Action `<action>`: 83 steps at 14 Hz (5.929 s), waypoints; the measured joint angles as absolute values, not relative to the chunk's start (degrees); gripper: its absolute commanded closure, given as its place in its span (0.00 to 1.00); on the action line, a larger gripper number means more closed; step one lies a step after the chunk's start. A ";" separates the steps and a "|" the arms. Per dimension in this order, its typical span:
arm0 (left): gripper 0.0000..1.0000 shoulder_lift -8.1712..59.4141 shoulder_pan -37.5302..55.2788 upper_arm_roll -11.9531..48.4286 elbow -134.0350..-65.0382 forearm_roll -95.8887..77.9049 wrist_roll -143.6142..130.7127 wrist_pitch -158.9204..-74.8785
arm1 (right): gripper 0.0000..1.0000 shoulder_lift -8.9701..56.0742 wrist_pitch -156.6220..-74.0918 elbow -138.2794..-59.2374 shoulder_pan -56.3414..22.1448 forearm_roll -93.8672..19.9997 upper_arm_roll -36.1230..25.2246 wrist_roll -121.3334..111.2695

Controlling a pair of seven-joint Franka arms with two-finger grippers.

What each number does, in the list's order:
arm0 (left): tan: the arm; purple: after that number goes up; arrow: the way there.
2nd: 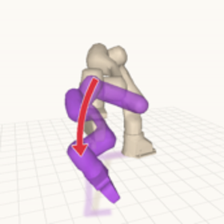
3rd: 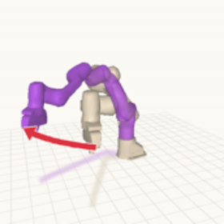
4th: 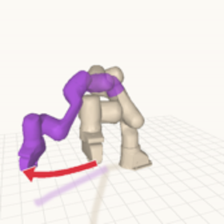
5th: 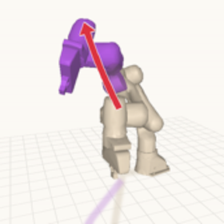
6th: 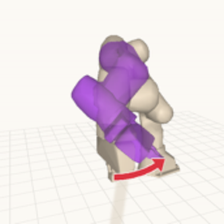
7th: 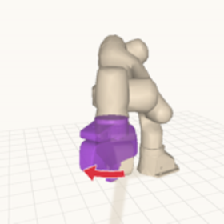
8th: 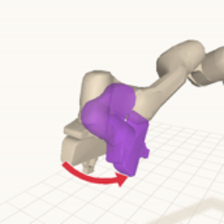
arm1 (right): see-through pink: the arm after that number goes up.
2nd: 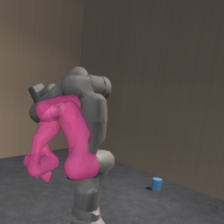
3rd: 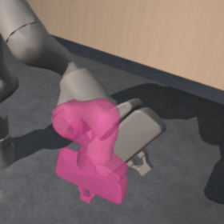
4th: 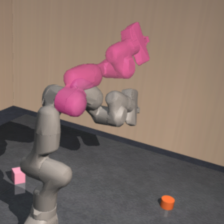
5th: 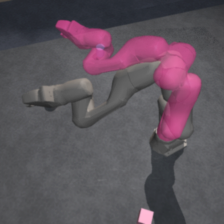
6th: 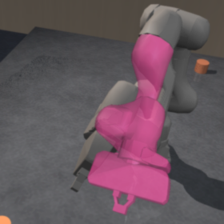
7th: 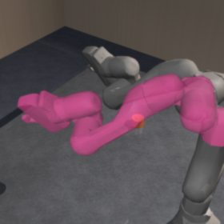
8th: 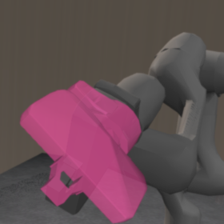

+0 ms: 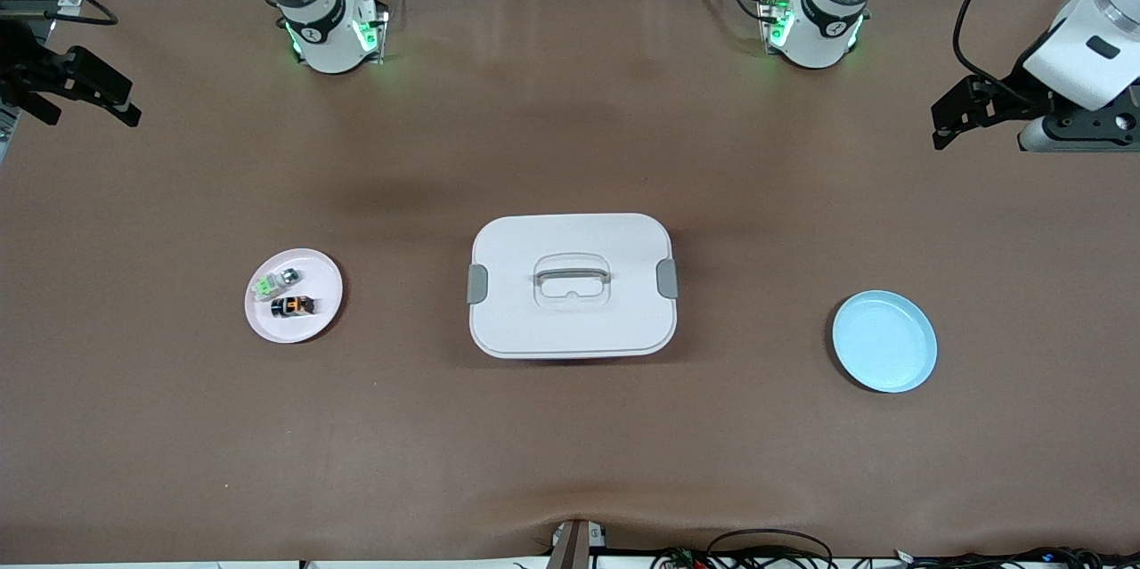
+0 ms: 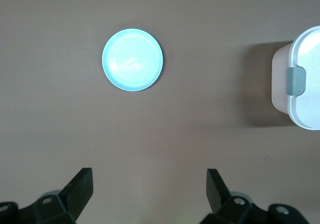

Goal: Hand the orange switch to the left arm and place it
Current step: 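Move the right gripper toward the white plate, then lower the open right gripper over the orange switch on the plate, then close the right gripper on the orange switch and lift it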

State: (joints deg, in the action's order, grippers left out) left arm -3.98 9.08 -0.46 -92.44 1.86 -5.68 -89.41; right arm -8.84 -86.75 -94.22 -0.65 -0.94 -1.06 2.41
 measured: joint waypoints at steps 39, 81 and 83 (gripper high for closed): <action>0.00 -1.53 8.59 -1.04 -91.32 1.86 -5.98 -87.87 | 0.00 10.12 -102.30 -100.07 -1.45 -0.99 -1.11 1.81; 0.00 -2.02 8.79 -0.87 -90.50 1.86 -5.98 -87.03 | 1.00 34.46 -132.47 -106.74 -0.66 -1.74 -1.22 -2.95; 0.00 -2.01 8.87 -0.85 -90.48 1.86 -5.98 -87.03 | 1.00 34.46 -130.09 -105.89 -0.63 -3.67 -1.22 -2.96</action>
